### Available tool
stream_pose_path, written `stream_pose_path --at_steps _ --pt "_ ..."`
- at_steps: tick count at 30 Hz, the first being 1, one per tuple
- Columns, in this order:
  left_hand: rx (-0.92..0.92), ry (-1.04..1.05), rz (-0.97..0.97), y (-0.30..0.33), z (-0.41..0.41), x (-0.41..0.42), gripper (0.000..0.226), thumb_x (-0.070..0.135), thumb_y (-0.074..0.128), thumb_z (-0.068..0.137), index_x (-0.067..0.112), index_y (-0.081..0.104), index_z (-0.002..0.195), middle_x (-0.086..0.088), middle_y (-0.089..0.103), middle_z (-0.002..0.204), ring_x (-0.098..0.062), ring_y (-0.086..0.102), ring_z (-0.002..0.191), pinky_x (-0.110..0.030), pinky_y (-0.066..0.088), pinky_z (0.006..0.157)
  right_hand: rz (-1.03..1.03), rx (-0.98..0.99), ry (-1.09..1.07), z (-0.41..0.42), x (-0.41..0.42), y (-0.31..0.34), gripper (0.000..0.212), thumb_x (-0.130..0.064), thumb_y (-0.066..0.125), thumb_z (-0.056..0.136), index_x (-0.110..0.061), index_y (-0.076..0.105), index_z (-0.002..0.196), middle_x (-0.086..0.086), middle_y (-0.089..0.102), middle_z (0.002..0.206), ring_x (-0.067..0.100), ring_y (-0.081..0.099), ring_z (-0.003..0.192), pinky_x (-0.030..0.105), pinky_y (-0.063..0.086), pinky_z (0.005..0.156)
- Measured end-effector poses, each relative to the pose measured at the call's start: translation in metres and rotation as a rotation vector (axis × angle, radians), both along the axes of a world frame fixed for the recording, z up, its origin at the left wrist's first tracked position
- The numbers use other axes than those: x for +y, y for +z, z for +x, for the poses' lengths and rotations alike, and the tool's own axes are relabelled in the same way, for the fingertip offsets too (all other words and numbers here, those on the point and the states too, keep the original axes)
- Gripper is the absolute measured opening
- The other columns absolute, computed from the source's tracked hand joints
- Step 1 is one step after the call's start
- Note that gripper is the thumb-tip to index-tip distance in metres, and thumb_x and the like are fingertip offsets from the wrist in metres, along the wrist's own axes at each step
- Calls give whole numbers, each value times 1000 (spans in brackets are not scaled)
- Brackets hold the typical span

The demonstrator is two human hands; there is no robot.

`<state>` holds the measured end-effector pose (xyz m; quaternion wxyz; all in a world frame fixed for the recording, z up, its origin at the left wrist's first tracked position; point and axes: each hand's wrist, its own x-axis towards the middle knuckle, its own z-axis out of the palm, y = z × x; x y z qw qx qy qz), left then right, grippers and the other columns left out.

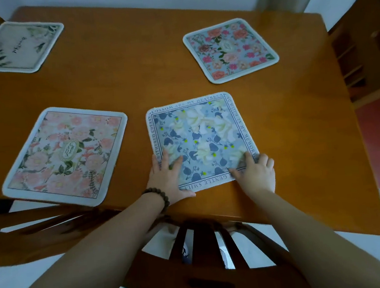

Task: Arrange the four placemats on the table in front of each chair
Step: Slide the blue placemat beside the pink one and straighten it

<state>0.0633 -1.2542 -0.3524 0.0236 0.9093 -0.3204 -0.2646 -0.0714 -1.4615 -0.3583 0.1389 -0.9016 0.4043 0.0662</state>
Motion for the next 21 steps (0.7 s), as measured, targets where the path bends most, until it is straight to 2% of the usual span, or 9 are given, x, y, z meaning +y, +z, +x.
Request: stream_pose_path --at_steps 3,7,10,13,16,18,21 --pt "16 45 -61 2 13 12 104 66 70 68 33 16 150 -8 -14 159 -38 -7 144 -51 15 114 -28 -25 7 -16 16 -2 68 -60 53 85 -18 40 138 16 39 131 33 34 118 40 31 99" --pt "-149 77 -92 4 30 14 65 44 62 87 24 37 143 -14 20 155 -35 22 138 -46 29 110 -53 -45 17 -26 45 -1 59 -56 55 86 -16 49 128 13 45 119 31 40 109 38 36 93" --pt "-203 117 -80 4 42 14 52 34 56 92 25 40 141 -13 31 148 -33 32 130 -46 38 103 -44 -77 59 -32 74 -3 60 -54 57 85 -13 49 128 14 46 117 31 43 108 40 38 93" --pt "-201 179 -87 0 46 15 54 32 57 92 24 37 142 -14 24 152 -34 27 136 -48 37 105 -71 -122 135 -34 89 -5 53 -52 59 85 -15 56 123 11 51 110 30 48 103 41 41 91" --pt "-176 240 -112 -2 40 15 63 35 55 93 23 25 148 -19 10 157 -37 16 141 -50 31 110 -75 -217 111 -27 73 -4 50 -54 63 82 -16 59 114 10 53 104 30 51 97 43 43 84" --pt "-164 279 -144 -4 28 15 73 45 51 93 22 14 151 -22 0 157 -39 10 143 -50 26 112 -31 -255 112 -15 49 -4 52 -55 62 82 -18 56 118 10 51 112 31 48 103 43 42 86" --pt "-128 348 -176 -6 5 7 92 62 47 88 23 -8 151 -24 -13 155 -41 -1 143 -50 11 115 31 -258 177 17 2 -4 57 -55 59 83 -22 48 128 12 40 137 34 38 122 46 35 99"
